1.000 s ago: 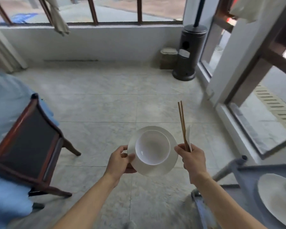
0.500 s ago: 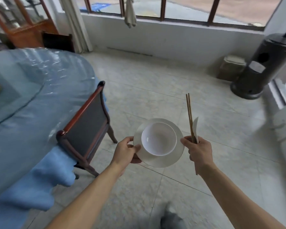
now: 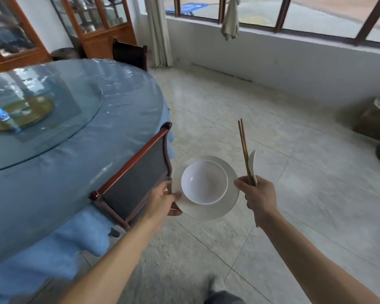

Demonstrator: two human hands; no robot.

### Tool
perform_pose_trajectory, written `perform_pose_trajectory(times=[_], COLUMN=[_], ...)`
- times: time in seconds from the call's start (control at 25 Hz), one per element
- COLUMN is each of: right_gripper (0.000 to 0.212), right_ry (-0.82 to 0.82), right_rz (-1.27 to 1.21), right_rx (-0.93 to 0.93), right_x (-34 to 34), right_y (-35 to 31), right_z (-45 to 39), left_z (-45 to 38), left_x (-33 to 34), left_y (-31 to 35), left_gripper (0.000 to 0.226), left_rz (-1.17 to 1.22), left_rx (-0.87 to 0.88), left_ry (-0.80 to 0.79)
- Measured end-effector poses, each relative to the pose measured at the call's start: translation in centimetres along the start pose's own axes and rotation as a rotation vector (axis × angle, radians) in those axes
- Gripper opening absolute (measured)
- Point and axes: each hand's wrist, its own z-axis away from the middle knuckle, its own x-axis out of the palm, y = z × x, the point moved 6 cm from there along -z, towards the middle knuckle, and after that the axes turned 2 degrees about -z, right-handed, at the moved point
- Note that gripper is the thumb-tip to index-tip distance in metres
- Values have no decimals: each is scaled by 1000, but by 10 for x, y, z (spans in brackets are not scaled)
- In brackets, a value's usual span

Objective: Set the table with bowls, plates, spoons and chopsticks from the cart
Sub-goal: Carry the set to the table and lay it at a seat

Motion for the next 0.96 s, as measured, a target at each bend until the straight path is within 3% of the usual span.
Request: perform_pose_trajectory(times=[0.4,0.96], right_gripper=[7,8], right_ry=[-178,-404], right_rz=[79,195], right_rx=[-47,-105], right_x=[83,325], right_y=[-66,-121], right_z=[-117,-223], left_z=[-82,-222], left_x=[-23,-183], left_y=[45,59], left_gripper=[23,18], left_rz=[111,127], left_rx=[-31,-92], left_ry=[179,432])
